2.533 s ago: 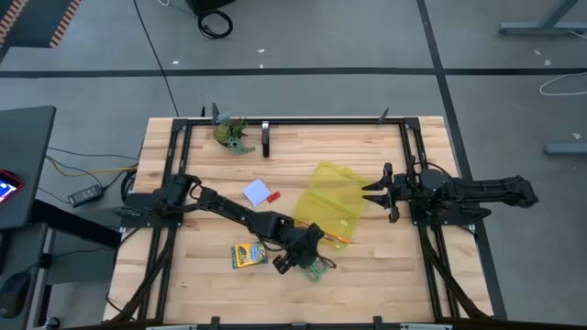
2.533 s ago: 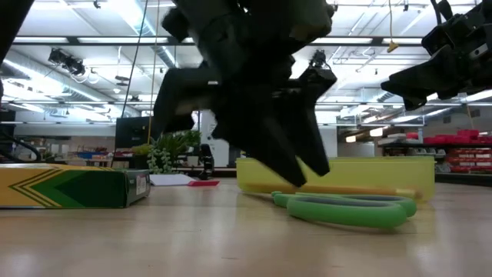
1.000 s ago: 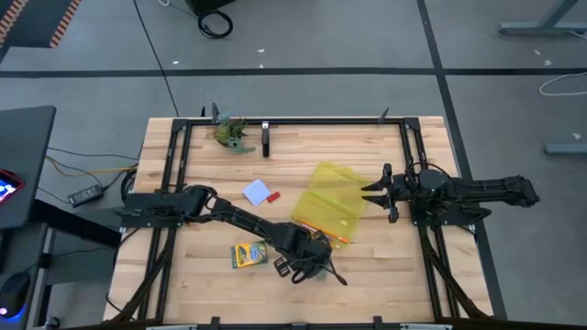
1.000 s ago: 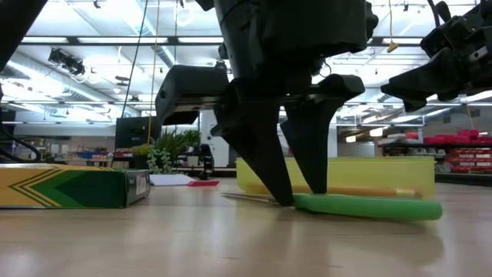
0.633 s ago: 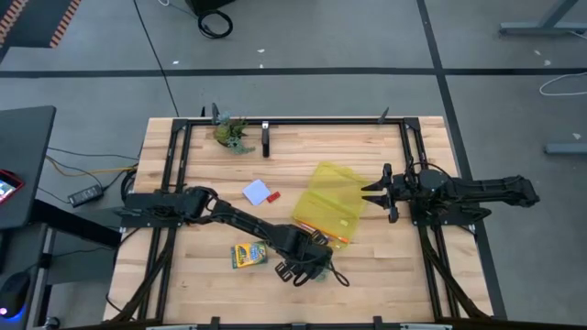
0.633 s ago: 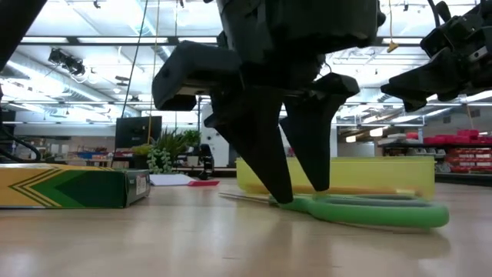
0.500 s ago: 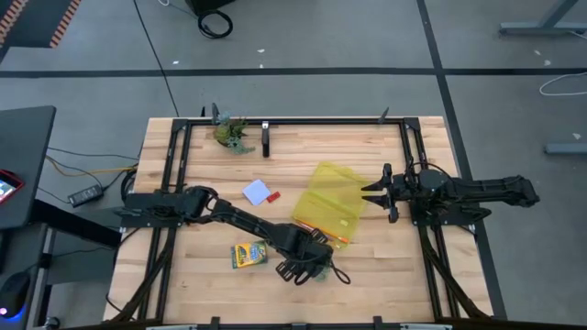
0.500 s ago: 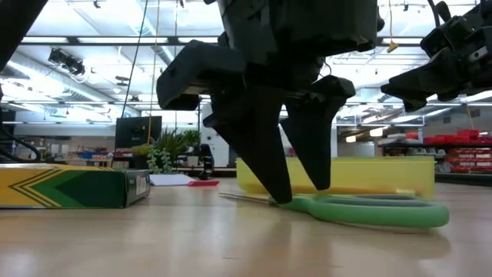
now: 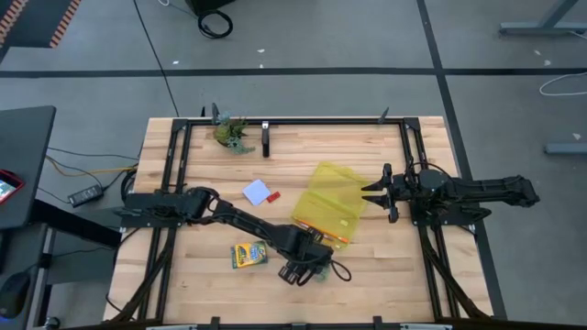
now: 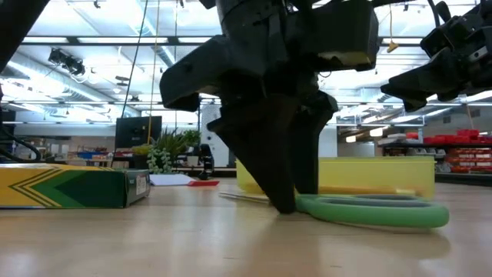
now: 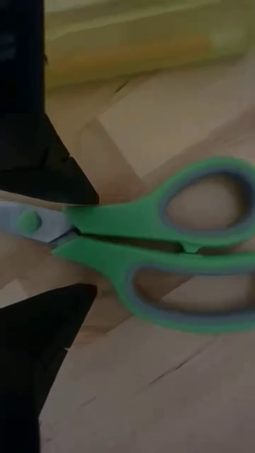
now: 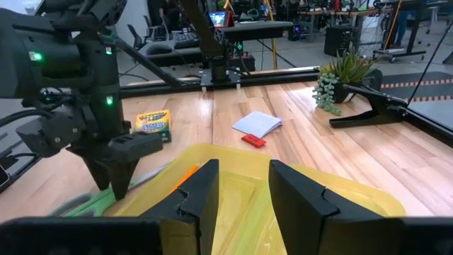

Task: Pack school essentials
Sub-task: Put the green scissors into the yellow supply box

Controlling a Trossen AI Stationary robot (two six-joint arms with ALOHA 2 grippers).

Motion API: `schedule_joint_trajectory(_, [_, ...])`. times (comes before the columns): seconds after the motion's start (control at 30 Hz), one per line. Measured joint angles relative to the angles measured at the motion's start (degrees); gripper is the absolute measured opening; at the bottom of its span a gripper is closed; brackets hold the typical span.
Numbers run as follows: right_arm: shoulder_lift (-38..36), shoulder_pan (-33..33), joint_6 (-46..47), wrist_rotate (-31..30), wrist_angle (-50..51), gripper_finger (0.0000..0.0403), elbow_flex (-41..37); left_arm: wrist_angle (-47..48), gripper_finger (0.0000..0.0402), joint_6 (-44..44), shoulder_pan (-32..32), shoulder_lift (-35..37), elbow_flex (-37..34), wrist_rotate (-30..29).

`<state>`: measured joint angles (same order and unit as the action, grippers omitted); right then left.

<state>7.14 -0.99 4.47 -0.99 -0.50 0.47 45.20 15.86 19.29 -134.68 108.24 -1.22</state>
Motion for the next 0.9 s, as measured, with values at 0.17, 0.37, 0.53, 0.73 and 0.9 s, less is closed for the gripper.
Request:
schedule_joint_trajectory(0.17, [0.0, 0.0, 0.0, 0.0, 0.01, 0.0131, 0.0, 0.21, 0.02, -0.25, 0.13, -0.82, 0.21, 0.38])
schedule_joint_trajectory(0.37, [0.0, 0.0, 0.0, 0.0, 0.02, 0.0131, 0.0, 0.52, 0.0164, -0.22, 0.15, -0.99, 0.14, 1.04])
schedule_joint_trajectory(0.53, [0.0, 0.0, 0.0, 0.0, 0.01, 0.0131, 0.0, 0.8, 0.0112, -0.2, 0.17, -1.09, 0.1, 0.82])
schedule_joint_trajectory(0.73, [0.0, 0.0, -0.01, 0.0, -0.01, 0.0131, 0.0, 1.04, 0.0103, -0.15, 0.13, -1.2, 0.05, 0.79])
schedule_joint_trajectory(0.9, [0.0, 0.0, 0.0, 0.0, -0.02, 0.0131, 0.0, 1.11, 0.0111, -0.12, 0.13, -0.54, -0.03, 0.63])
